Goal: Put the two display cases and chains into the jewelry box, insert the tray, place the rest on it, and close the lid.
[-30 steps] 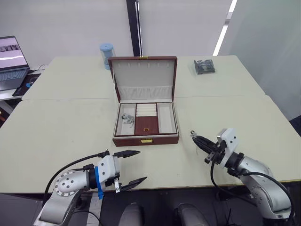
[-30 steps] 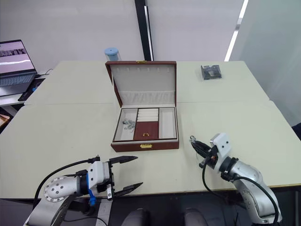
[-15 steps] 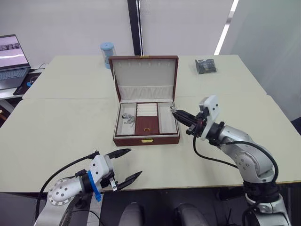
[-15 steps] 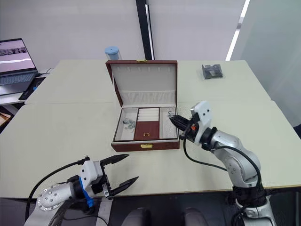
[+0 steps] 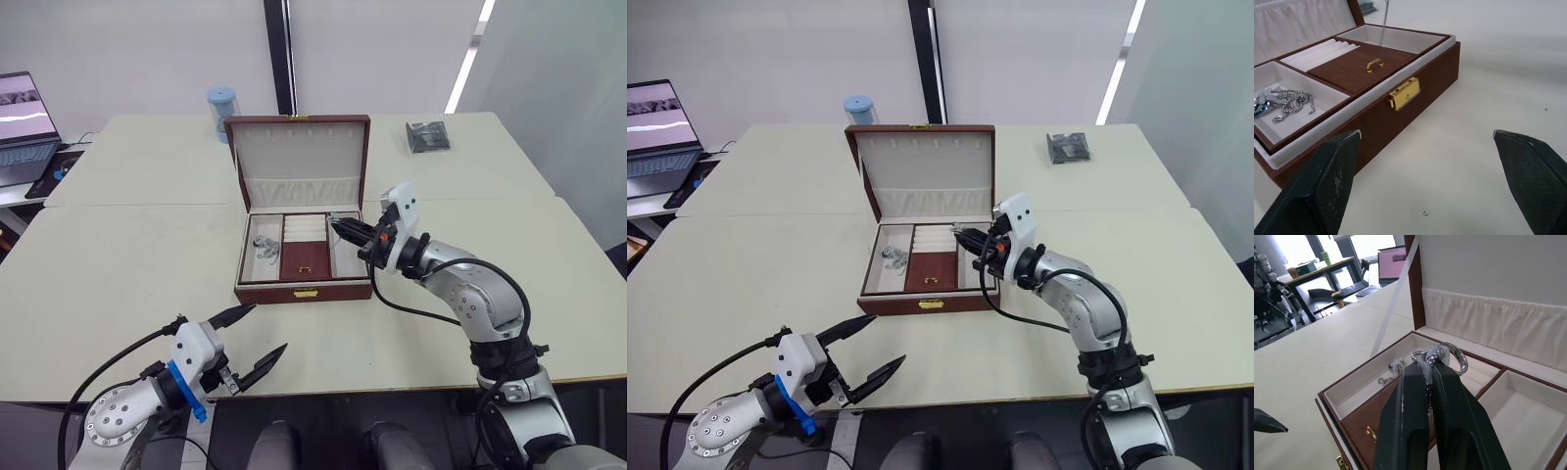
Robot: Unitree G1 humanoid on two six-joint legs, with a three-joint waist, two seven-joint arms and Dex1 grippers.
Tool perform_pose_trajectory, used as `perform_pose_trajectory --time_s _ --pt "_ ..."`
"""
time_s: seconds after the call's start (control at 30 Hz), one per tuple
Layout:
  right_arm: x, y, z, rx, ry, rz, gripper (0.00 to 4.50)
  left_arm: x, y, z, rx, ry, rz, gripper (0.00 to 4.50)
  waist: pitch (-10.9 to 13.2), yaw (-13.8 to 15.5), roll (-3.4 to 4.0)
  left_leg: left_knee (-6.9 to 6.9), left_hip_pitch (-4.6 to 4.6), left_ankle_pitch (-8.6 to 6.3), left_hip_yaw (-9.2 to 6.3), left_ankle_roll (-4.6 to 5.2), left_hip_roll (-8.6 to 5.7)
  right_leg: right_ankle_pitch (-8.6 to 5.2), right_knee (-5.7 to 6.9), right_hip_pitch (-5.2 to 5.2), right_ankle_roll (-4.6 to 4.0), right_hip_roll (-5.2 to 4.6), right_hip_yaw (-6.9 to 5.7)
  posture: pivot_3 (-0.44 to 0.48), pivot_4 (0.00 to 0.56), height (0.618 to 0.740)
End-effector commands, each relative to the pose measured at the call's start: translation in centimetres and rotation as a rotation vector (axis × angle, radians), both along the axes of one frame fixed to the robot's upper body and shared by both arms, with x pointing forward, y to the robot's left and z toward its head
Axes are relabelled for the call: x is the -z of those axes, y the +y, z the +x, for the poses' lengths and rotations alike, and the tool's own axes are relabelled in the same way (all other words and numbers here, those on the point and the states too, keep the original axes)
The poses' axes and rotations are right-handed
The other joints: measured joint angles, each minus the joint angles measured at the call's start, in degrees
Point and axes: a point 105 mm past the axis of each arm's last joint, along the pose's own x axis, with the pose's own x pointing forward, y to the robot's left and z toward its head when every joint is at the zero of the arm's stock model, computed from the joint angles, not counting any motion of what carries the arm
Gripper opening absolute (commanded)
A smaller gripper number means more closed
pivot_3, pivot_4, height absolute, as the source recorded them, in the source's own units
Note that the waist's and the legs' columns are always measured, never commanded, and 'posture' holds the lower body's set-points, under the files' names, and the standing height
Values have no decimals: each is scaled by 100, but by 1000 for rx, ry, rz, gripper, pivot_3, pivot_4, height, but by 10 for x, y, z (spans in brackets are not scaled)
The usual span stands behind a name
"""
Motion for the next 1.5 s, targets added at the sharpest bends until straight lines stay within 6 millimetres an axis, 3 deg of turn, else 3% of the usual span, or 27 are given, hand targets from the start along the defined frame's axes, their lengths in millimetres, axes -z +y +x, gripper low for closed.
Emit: perform_pose_trajectory --time_s 0.03,0.23,0.5,0.93,1.03,1.2,1.3,1.5 --pt "-4 -3 5 30 -22 24 23 -12 -3 -3 -6 -44 -14 4500 0 0 0 0 0 0 0 0 0 0 0 0 0 0 0 0 150 740" --pt "15 -6 9 67 24 18 23 -13 -3 -5 -16 -40 -15 4500 0 1 1 -1 0 0 1 0 0 0 0 -1 0 0 1 0 150 740" --pt "23 -15 18 140 76 41 23 -13 -5 -6 -24 -34 -20 4500 2 0 2 -3 0 0 1 0 0 0 0 -3 0 0 1 0 150 740" --pt "12 -17 16 120 27 69 3401 -14 -3 -1 -39 -18 -27 4500 5 0 4 -9 -1 0 4 0 0 0 -3 -6 0 0 3 0 150 740" --pt "9 -22 10 78 -59 16 4414 -14 2 4 -66 8 -42 4500 6 0 6 -10 -2 0 3 0 0 0 -4 -7 0 0 2 0 150 740" --pt "3 -52 2 14 -198 -85 4465 -16 28 14 -185 109 -109 4500 21 9 -3 -10 -7 0 -1 1 -1 0 -13 -6 1 0 -4 0 150 740" --pt "2 -83 -7 -22 -231 -141 4465 -20 59 18 -267 149 -94 4500 34 11 -7 -12 -8 0 -4 1 0 0 -15 -6 1 2 -7 0 150 740" --pt "23 -141 -27 -49 -158 -288 4465 -33 129 24 -426 164 -29 4500 50 13 -18 -33 -6 0 -2 1 0 0 -41 -3 0 1 -8 0 150 740"
